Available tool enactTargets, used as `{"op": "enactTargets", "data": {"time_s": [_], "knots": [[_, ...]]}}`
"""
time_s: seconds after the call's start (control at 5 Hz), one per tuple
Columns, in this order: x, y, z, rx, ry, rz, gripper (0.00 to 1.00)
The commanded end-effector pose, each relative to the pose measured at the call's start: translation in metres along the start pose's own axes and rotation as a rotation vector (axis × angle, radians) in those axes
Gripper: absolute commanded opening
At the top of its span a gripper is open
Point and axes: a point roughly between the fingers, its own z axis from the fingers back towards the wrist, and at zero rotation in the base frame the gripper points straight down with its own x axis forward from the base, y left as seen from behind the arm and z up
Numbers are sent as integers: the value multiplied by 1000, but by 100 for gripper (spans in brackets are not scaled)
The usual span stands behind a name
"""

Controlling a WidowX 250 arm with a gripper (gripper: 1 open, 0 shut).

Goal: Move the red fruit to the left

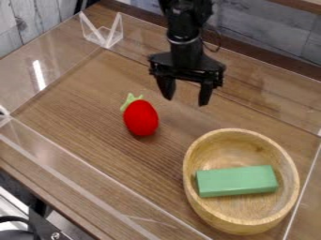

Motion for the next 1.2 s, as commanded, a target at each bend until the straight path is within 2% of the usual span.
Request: {"op": "enactTargets", "data": {"time_s": [0.0, 0.4, 0.8, 1.0], "knots": [[18, 5, 13, -17, -45, -62, 100], [-3, 14, 5, -22, -37, -87, 100], [-6, -5, 4, -35, -52, -57, 100], [-7, 6, 6, -18, -40, -59, 100]]}}
